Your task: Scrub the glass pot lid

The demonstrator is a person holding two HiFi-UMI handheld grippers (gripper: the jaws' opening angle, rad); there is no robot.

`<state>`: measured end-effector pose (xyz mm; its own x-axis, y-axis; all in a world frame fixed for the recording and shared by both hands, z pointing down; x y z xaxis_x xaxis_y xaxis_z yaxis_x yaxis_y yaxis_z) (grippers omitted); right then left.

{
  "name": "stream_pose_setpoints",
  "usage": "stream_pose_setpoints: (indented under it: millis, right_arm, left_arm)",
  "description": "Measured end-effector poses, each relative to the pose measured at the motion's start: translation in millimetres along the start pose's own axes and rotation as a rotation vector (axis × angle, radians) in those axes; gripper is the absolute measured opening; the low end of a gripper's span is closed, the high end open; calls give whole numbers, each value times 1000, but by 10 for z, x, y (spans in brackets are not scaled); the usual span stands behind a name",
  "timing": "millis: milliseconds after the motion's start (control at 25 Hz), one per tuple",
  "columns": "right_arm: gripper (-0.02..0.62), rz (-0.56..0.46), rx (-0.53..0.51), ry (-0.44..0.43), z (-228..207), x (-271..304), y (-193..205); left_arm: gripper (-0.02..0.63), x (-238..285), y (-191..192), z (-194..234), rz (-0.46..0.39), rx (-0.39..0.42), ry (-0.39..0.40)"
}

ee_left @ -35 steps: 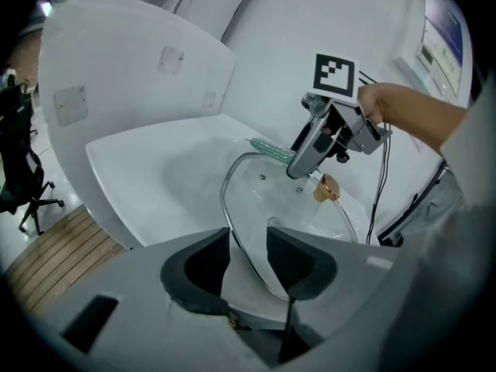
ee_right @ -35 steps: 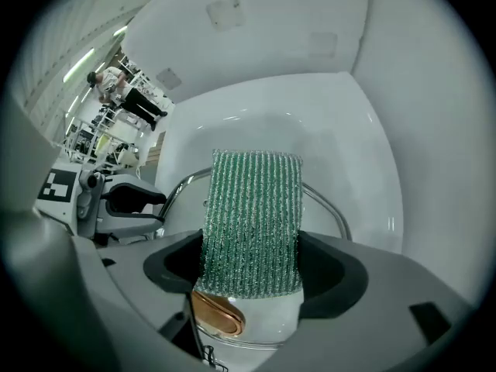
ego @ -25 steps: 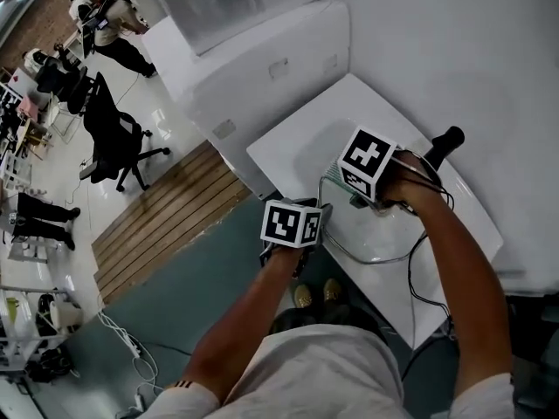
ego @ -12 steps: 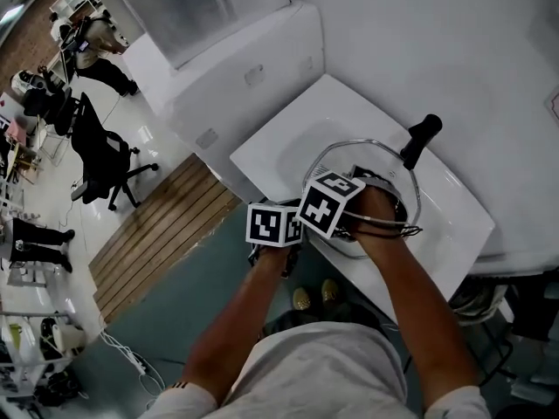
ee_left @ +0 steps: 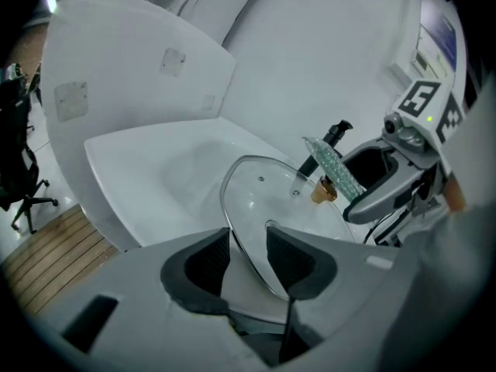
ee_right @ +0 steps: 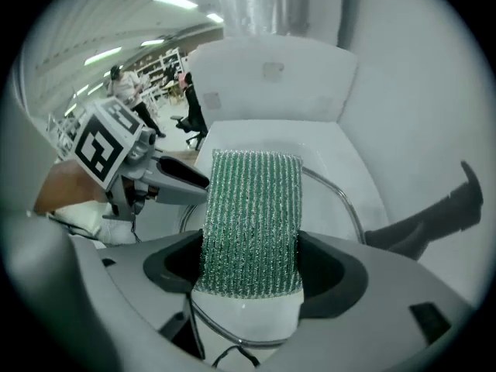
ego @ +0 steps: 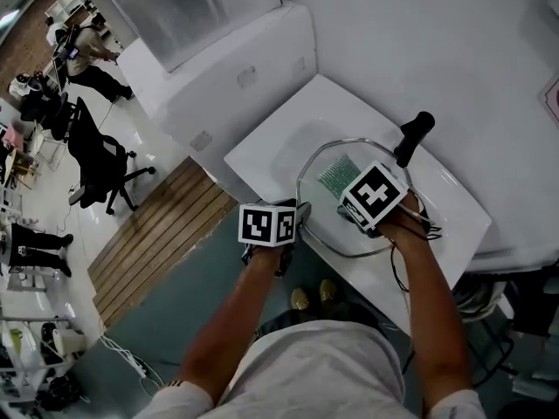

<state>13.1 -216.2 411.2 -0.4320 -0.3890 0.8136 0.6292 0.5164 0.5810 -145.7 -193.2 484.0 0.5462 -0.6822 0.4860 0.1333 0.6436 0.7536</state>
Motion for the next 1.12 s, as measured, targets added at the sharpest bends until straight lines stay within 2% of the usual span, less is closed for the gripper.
stream_pose_setpoints:
  millis: [120, 240, 480, 840, 960, 1120]
  right_arm:
    - [348, -87, 153, -33, -148, -82, 87]
    - [348, -138, 243, -43, -260, -152, 163]
    - [348, -123, 302, -6, -446, -229, 422]
    - [348, -159, 491, -37, -616, -262, 919]
    - [348, -169, 442, -16, -510, -349, 896]
    - [348, -164, 277, 51, -229, -438, 718]
  left_arm:
    - [160, 5, 0, 7, 3, -2, 2]
    - [160, 9, 3, 11, 8, -4, 4]
    - [160, 3, -4, 5, 6, -6, 3]
    - [161, 9, 12, 13, 4, -17, 8]
    - [160, 3, 7, 10, 2, -17, 9]
    - [161, 1, 11, 13, -2, -20, 9]
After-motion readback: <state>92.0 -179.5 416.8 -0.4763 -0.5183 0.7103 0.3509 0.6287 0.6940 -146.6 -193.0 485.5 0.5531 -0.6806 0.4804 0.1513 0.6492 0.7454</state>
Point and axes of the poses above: the fingertips, and each gripper's own axes: x forward along the fingers, z to its left, y out of its underside, the point moved 7 cm from there along -x, backward along the fingers, and after that the axes turned 14 degrees about -z, right-handed, at the moved point
